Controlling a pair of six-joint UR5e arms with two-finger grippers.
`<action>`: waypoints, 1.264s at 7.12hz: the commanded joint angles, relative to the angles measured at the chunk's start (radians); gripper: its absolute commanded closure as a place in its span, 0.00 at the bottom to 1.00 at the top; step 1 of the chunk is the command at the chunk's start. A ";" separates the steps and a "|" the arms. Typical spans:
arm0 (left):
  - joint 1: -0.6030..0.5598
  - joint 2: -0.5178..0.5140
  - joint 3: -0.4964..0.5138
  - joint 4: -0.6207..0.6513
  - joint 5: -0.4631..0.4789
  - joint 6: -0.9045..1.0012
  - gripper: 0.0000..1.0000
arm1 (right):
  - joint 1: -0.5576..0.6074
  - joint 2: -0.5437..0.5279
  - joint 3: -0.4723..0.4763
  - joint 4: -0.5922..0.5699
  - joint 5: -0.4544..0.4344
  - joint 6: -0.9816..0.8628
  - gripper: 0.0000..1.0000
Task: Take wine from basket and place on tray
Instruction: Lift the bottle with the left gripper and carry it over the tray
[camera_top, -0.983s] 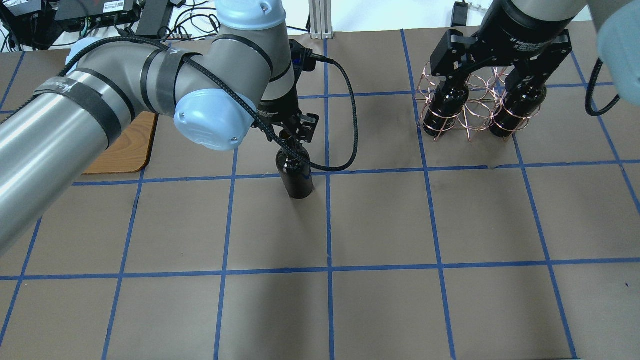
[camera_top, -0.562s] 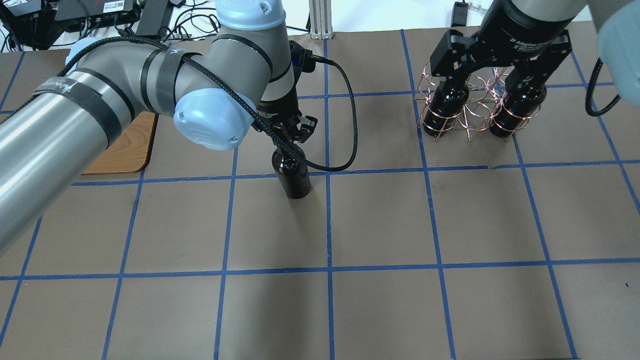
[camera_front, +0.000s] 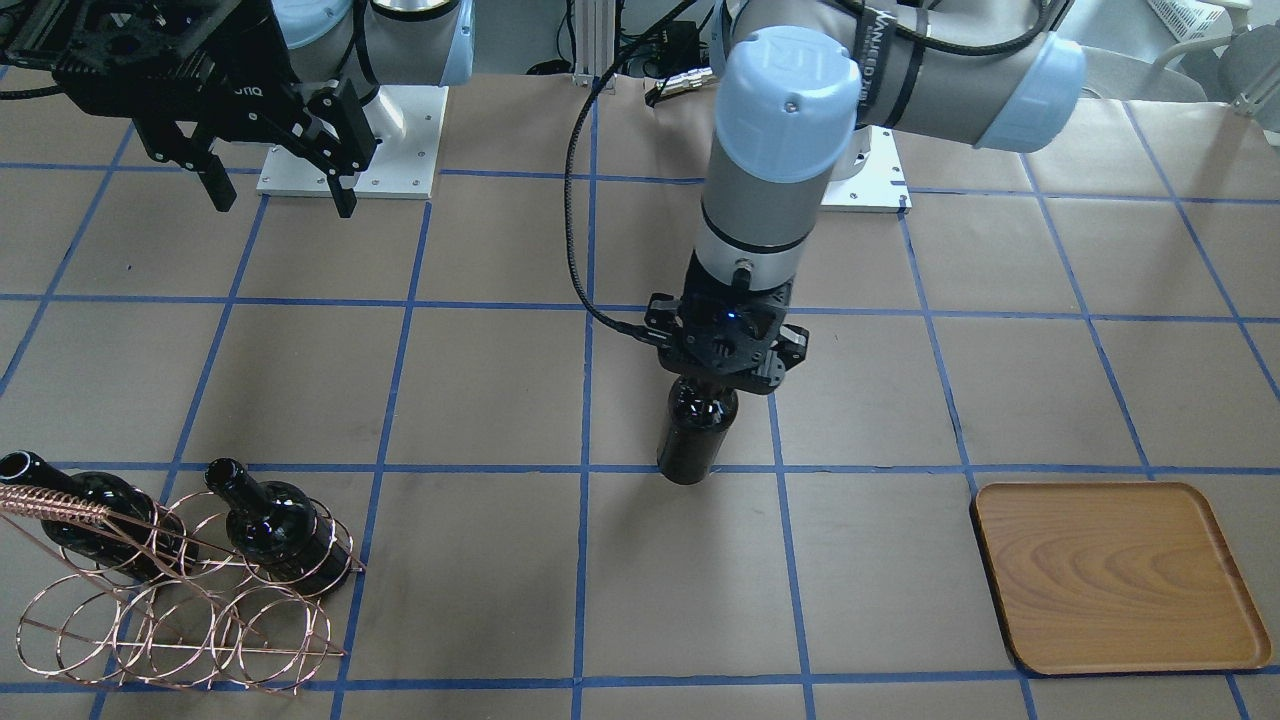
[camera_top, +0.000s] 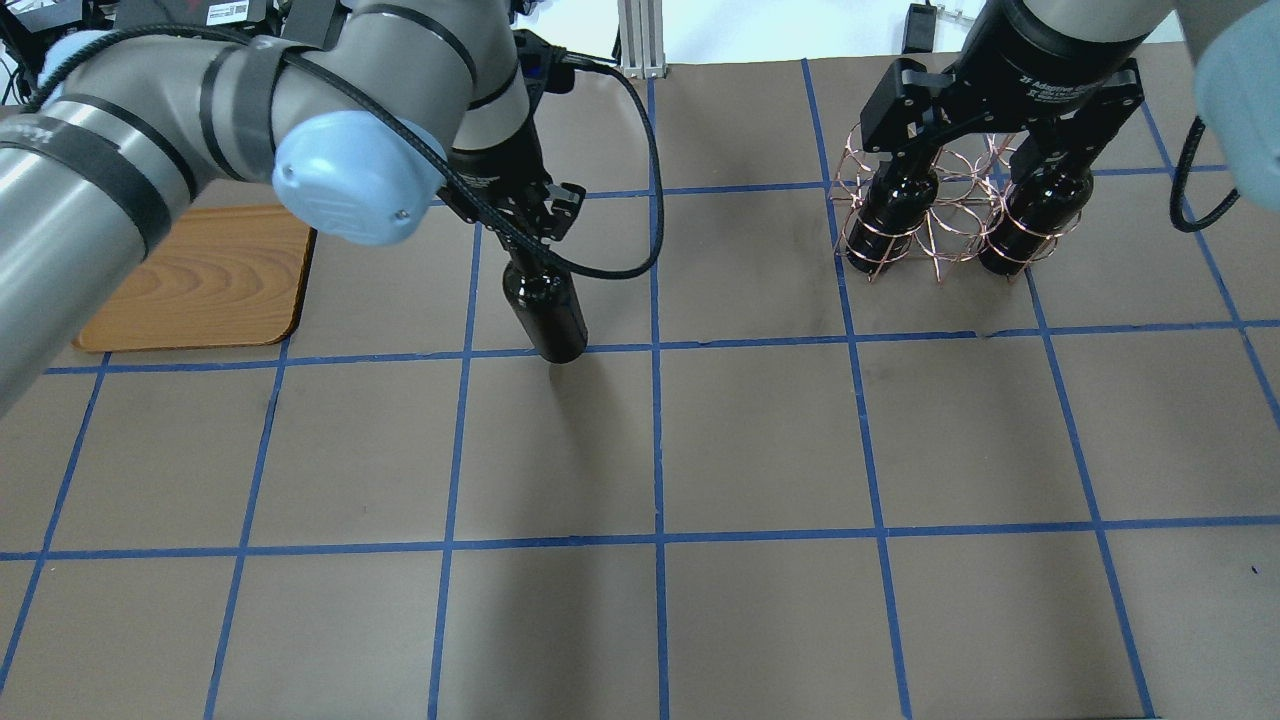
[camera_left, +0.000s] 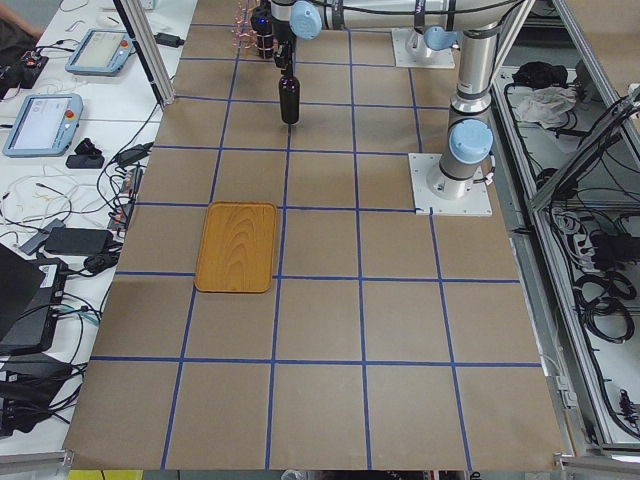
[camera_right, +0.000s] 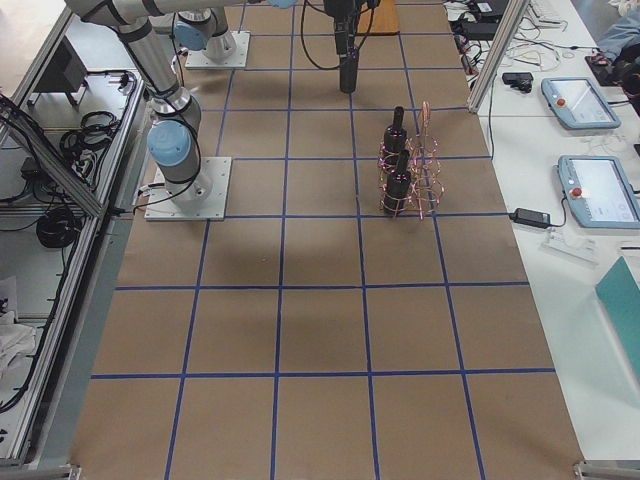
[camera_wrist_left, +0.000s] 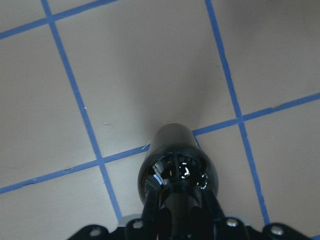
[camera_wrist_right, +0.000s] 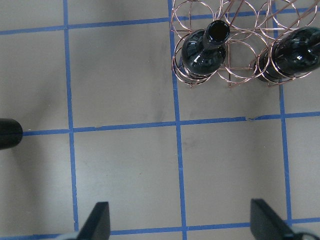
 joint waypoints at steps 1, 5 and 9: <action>0.156 0.001 0.100 -0.069 0.003 0.125 1.00 | 0.000 0.002 0.000 -0.005 0.002 0.000 0.00; 0.495 -0.025 0.157 -0.081 -0.010 0.431 1.00 | 0.000 0.002 0.000 0.004 0.002 0.000 0.00; 0.618 -0.137 0.286 -0.080 -0.002 0.541 1.00 | 0.003 -0.010 0.000 0.004 0.014 0.001 0.00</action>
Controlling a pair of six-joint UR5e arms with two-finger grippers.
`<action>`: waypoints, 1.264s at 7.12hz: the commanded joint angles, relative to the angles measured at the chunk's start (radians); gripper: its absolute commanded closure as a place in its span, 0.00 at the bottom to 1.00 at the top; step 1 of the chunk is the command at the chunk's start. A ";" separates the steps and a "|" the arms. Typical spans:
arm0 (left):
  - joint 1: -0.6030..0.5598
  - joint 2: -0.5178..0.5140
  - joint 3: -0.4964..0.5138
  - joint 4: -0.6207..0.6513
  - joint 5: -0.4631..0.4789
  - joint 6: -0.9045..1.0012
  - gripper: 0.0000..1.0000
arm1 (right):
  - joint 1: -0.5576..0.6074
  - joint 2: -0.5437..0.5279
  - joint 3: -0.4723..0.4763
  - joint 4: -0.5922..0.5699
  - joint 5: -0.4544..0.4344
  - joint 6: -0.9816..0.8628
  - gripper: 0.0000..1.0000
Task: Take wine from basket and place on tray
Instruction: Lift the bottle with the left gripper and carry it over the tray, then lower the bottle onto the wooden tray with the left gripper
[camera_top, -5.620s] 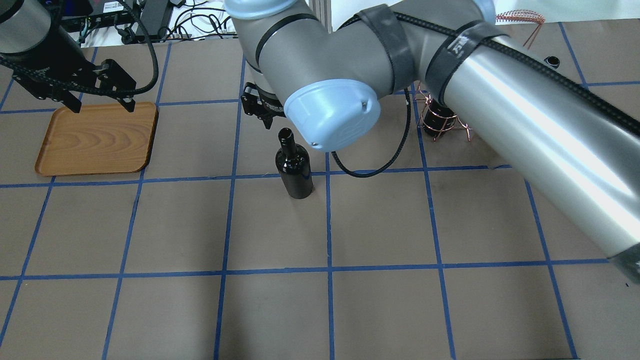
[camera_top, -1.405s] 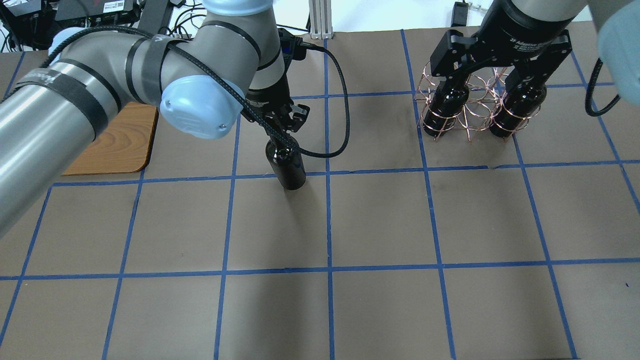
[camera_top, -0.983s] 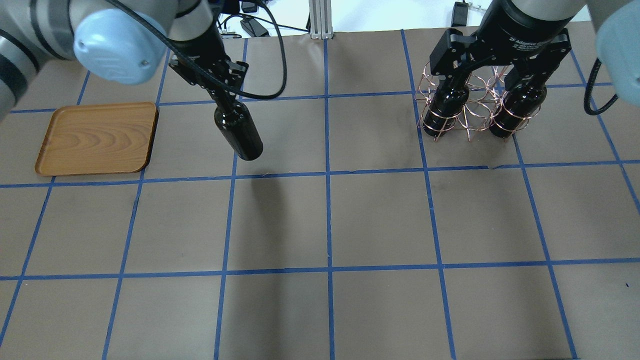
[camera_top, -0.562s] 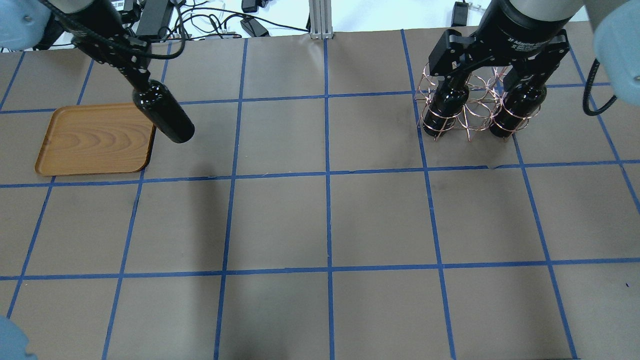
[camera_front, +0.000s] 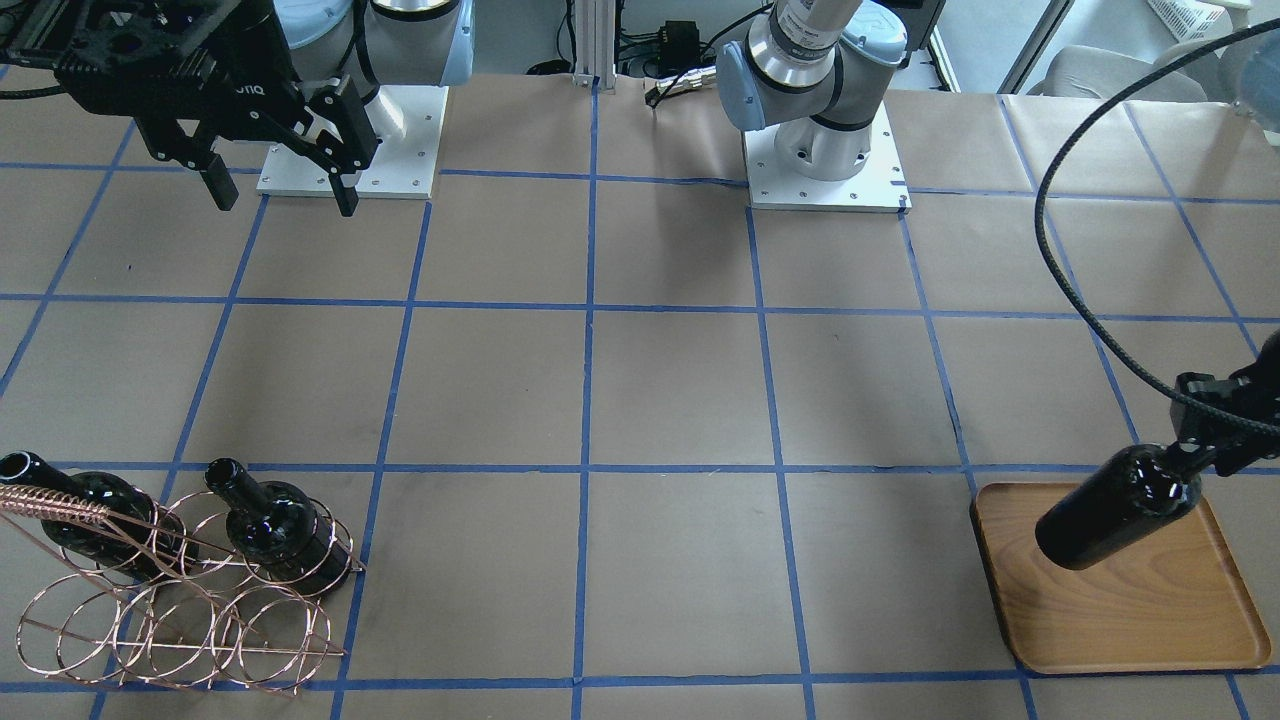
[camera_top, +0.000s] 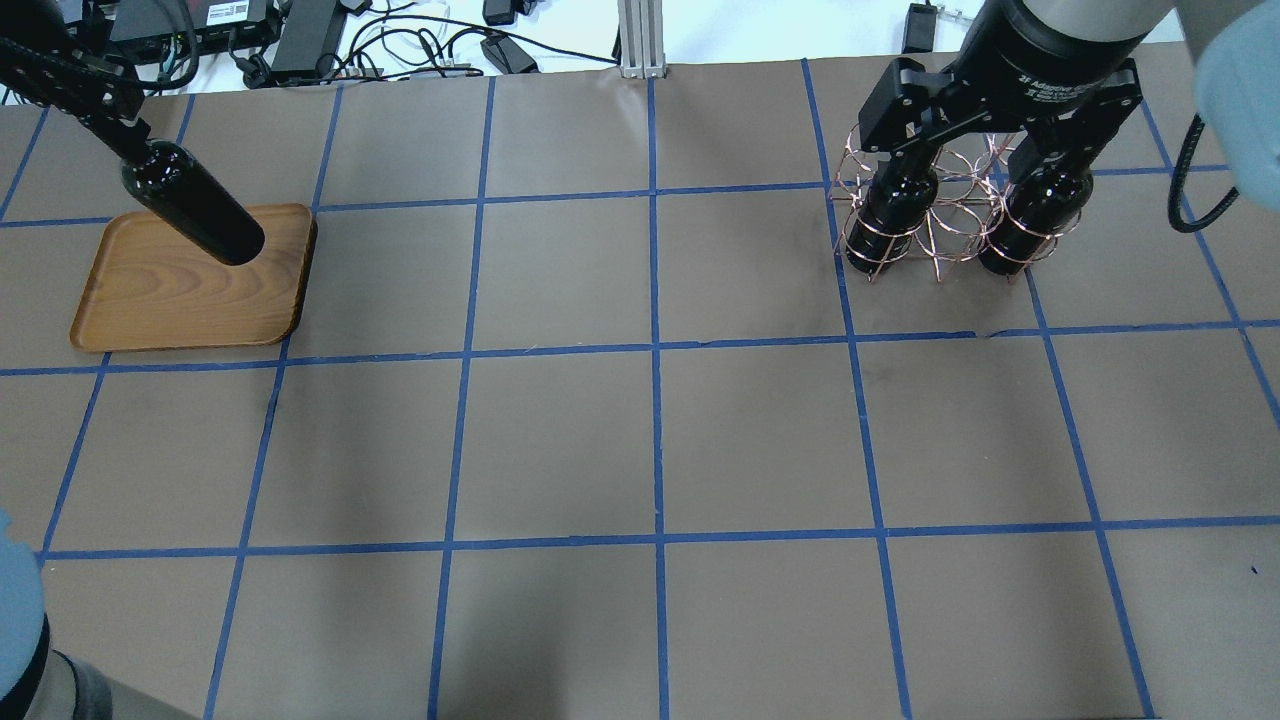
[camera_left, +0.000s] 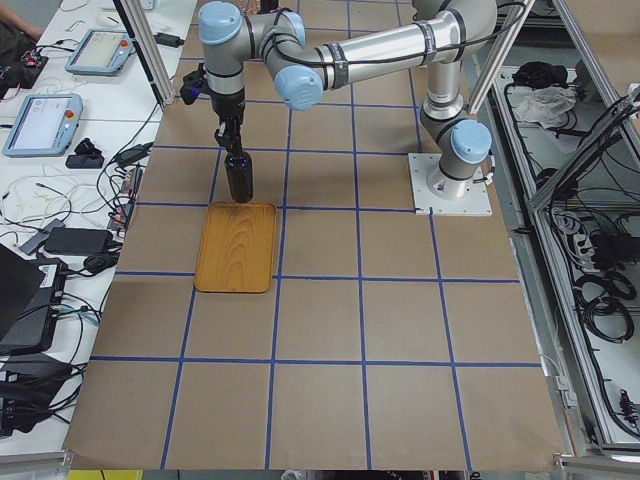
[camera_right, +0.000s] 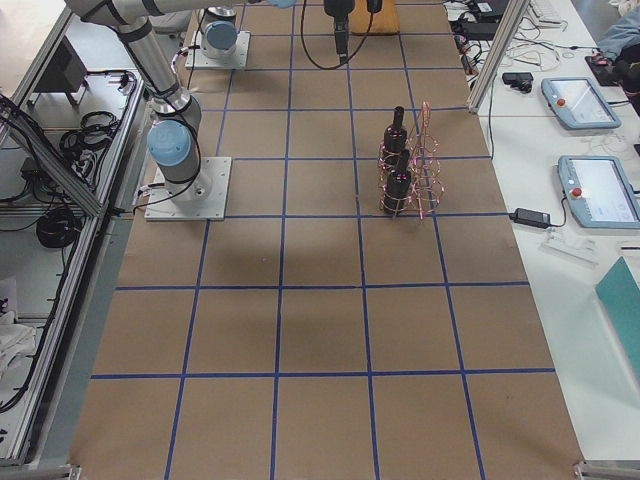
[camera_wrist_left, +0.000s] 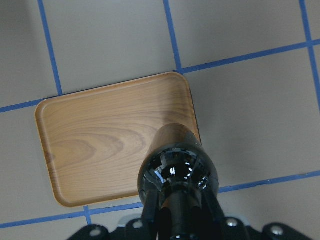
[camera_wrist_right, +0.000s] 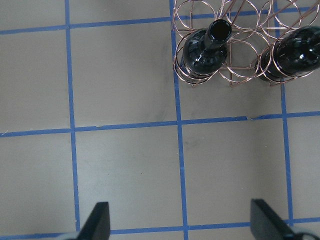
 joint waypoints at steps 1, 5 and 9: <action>0.059 -0.057 0.034 0.008 -0.009 0.051 1.00 | 0.002 -0.006 -0.001 0.000 0.004 0.001 0.00; 0.107 -0.126 0.047 0.054 -0.010 0.107 1.00 | 0.002 -0.006 -0.001 0.002 0.000 0.001 0.00; 0.107 -0.153 0.040 0.077 -0.013 0.107 1.00 | 0.002 -0.006 -0.001 0.002 -0.006 0.001 0.00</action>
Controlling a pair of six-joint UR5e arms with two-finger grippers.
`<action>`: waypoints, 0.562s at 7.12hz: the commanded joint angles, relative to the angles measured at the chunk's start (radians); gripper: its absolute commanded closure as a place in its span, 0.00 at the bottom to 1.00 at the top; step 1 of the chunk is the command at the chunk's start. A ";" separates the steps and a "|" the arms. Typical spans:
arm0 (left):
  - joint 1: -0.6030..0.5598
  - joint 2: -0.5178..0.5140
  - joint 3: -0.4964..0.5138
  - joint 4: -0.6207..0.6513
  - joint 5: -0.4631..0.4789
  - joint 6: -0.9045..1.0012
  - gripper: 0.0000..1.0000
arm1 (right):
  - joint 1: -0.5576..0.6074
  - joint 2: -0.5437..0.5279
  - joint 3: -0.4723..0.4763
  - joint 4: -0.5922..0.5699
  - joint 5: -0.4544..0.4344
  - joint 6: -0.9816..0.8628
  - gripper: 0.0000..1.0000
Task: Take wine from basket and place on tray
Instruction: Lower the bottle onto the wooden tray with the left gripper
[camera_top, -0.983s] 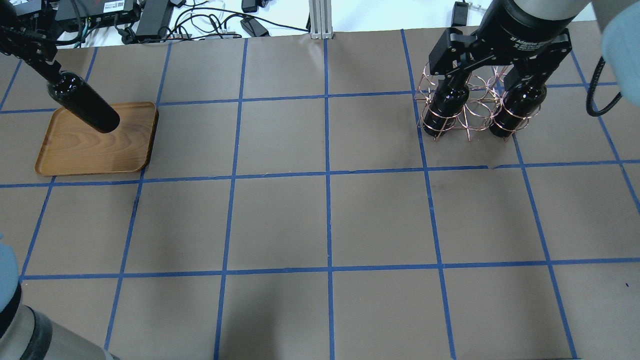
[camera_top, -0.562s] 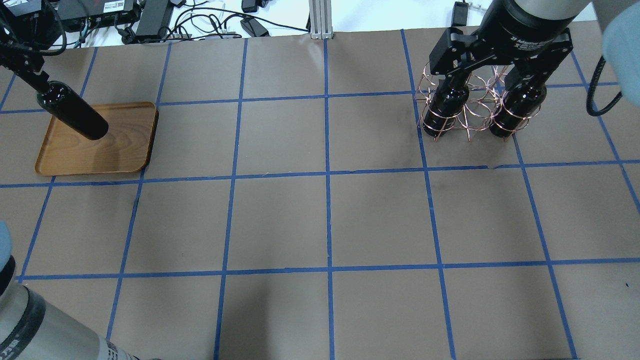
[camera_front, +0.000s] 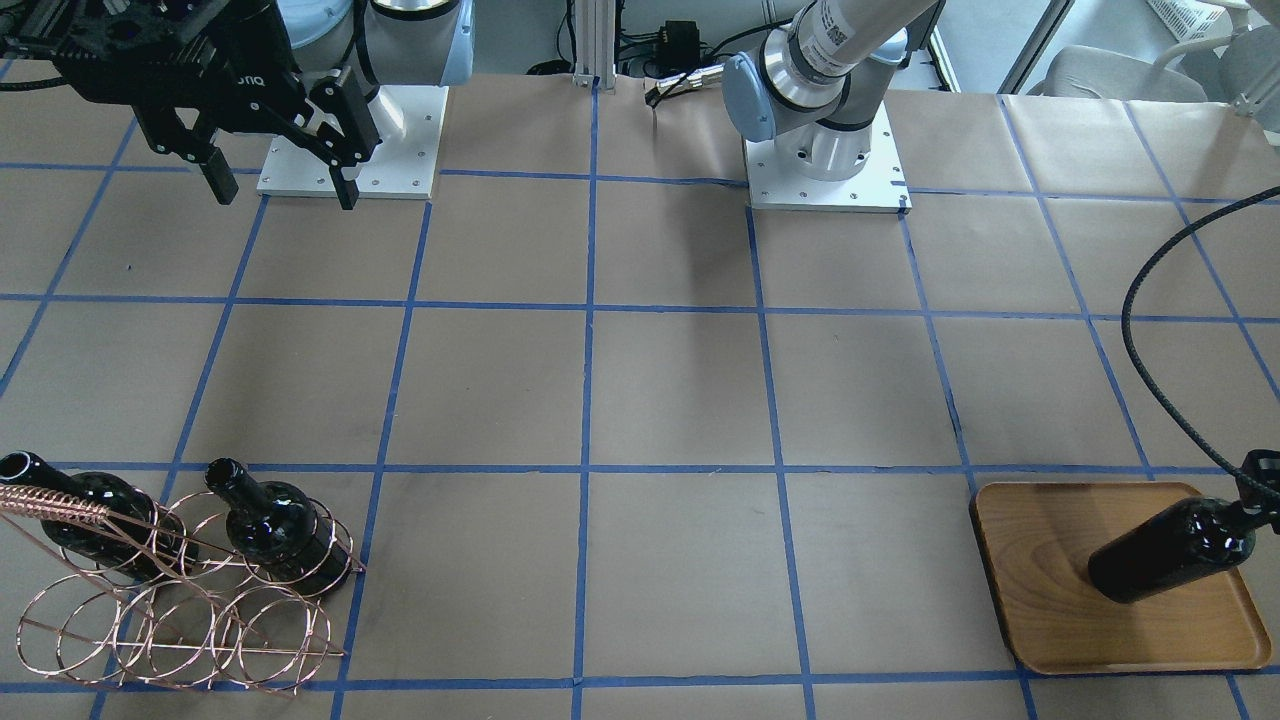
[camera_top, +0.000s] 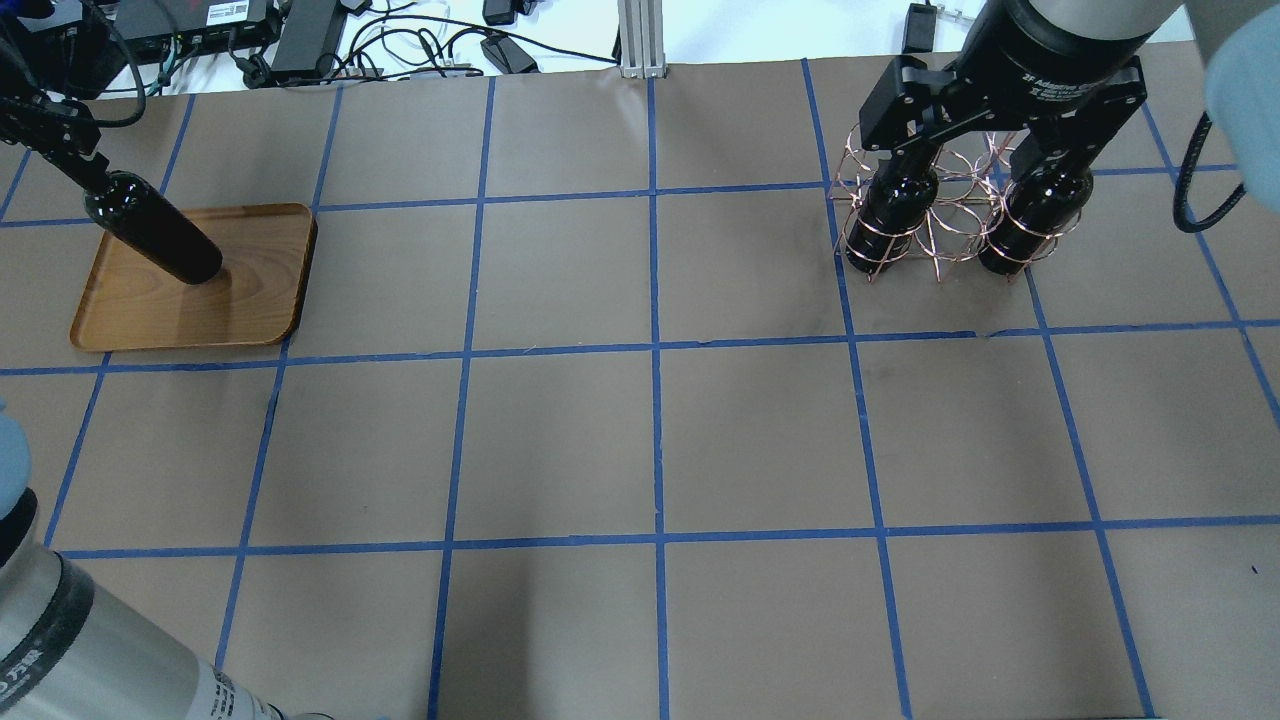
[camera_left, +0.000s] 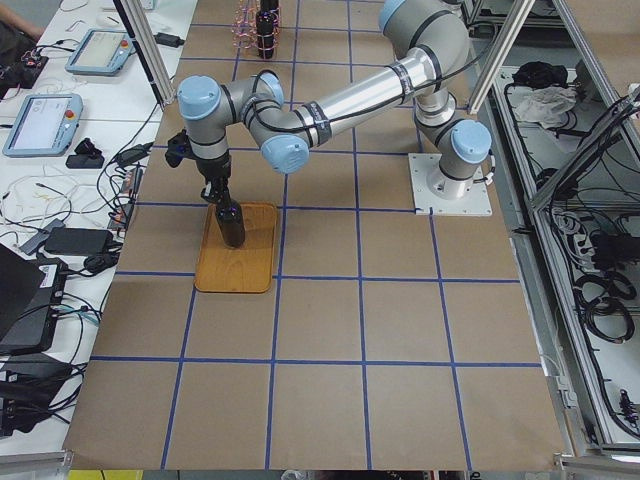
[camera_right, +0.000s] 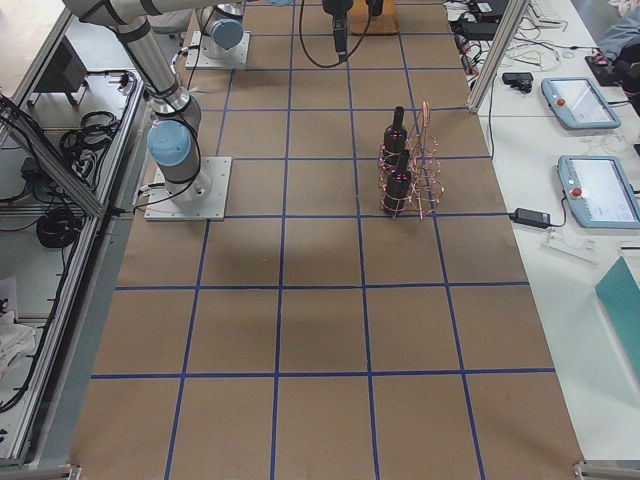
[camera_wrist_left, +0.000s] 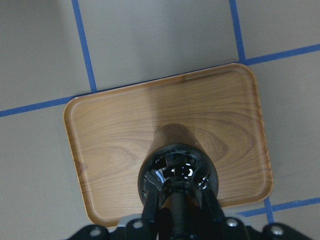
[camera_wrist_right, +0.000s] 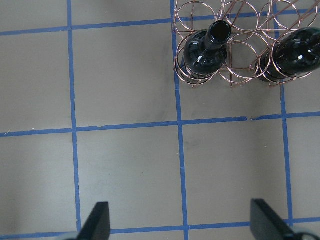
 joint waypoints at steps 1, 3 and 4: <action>0.000 -0.005 -0.006 0.003 -0.001 -0.005 1.00 | 0.000 0.000 0.000 0.000 -0.003 0.000 0.00; 0.000 -0.010 -0.008 0.003 0.003 -0.018 1.00 | 0.000 -0.002 0.002 0.002 -0.003 0.000 0.00; 0.000 -0.015 -0.008 0.004 0.003 -0.017 0.97 | 0.000 0.000 0.000 0.002 -0.003 0.000 0.00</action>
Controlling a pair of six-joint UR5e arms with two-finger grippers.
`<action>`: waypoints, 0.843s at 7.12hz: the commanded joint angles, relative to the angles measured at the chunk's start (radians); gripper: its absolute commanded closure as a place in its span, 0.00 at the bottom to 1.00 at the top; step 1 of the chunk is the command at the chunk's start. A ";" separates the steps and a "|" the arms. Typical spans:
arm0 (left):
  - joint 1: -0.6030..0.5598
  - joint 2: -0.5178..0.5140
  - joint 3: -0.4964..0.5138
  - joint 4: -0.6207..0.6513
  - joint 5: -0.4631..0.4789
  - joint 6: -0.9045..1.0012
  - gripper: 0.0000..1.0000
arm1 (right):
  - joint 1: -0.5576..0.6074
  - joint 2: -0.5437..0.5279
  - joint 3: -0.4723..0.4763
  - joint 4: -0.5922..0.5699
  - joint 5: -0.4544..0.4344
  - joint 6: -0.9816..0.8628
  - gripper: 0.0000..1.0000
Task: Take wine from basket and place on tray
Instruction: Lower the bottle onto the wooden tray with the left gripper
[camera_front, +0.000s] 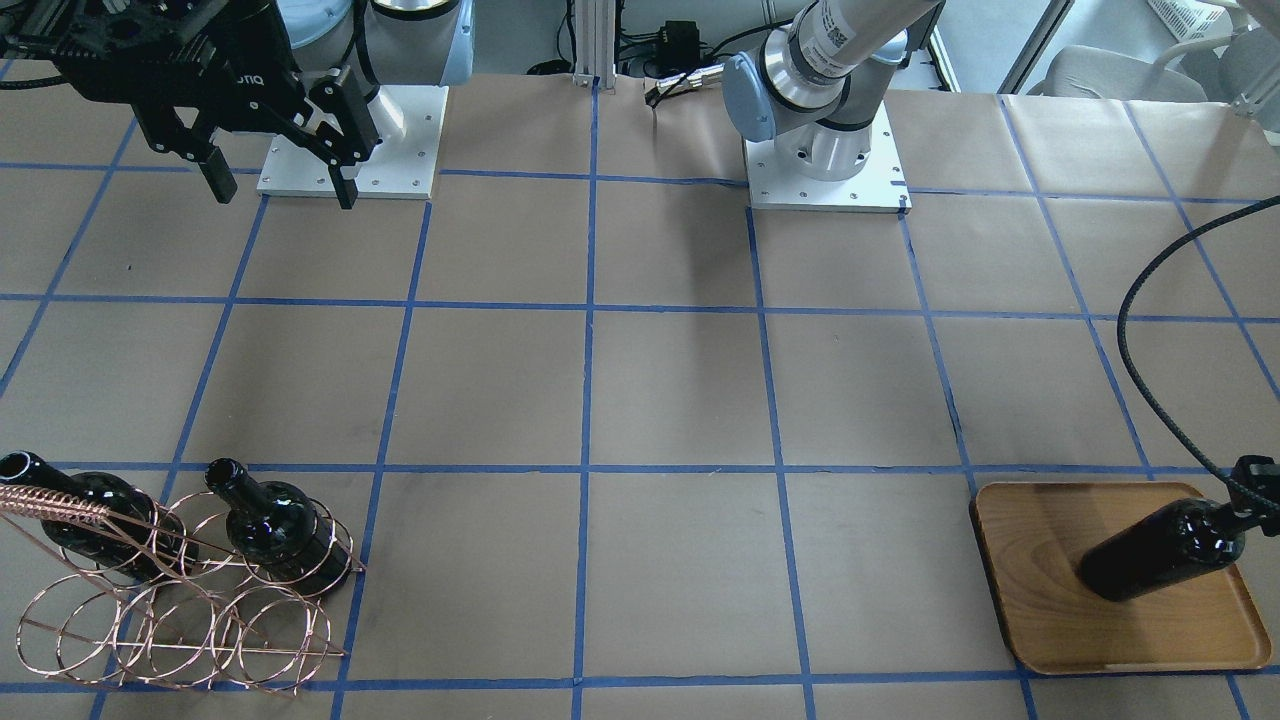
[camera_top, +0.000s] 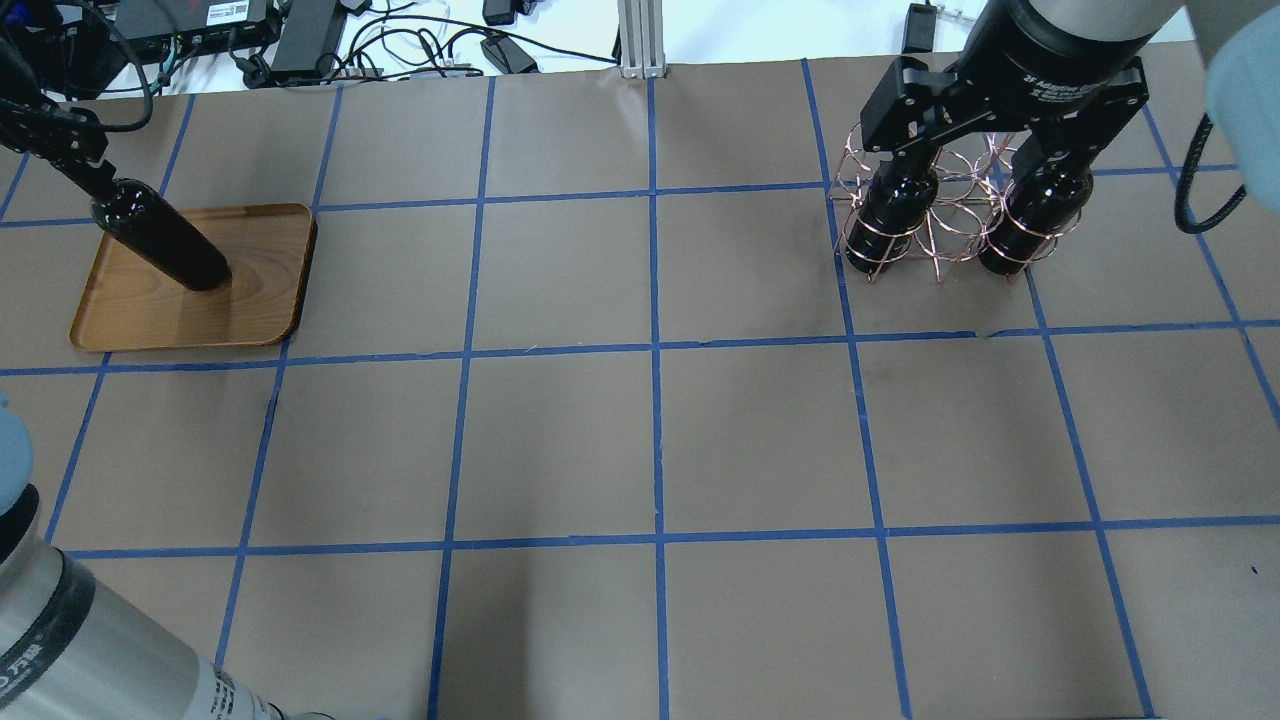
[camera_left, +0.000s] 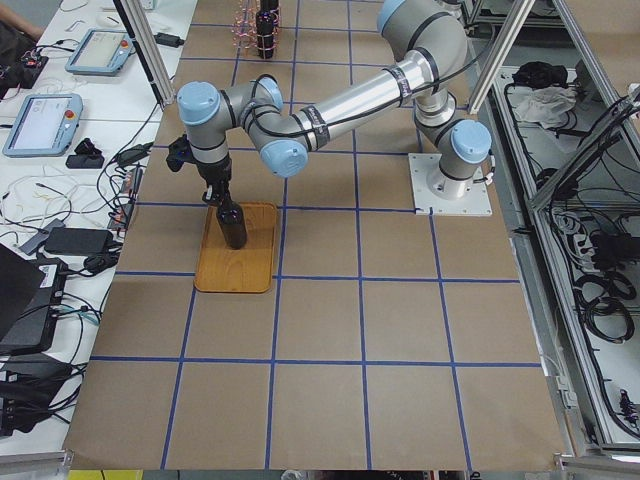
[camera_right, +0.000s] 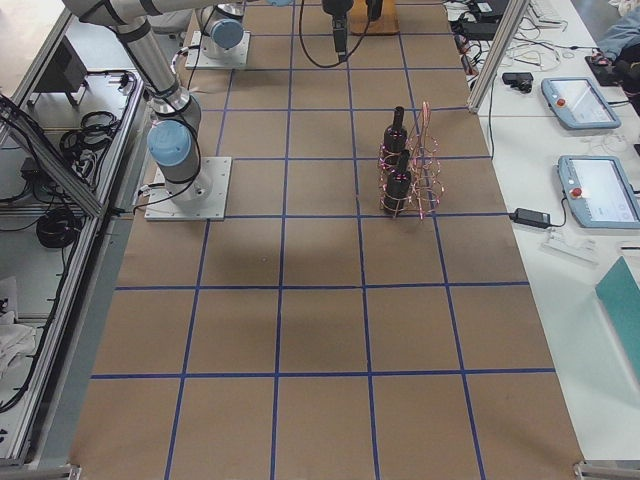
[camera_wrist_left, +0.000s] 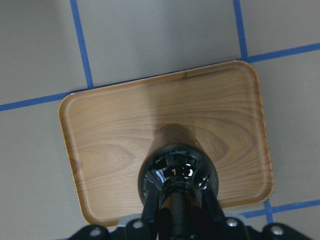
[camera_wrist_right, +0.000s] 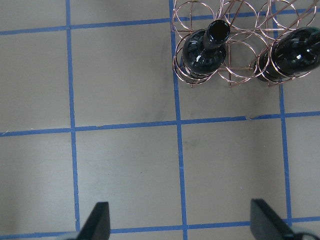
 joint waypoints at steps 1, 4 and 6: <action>0.000 -0.005 -0.002 0.001 -0.001 -0.004 0.44 | 0.000 0.001 -0.001 0.000 0.000 0.000 0.00; -0.021 0.088 -0.039 -0.035 0.003 -0.008 0.00 | 0.000 0.001 -0.001 -0.001 0.001 0.000 0.00; -0.076 0.197 -0.050 -0.149 -0.013 -0.120 0.00 | 0.000 0.001 -0.001 -0.001 0.001 0.000 0.00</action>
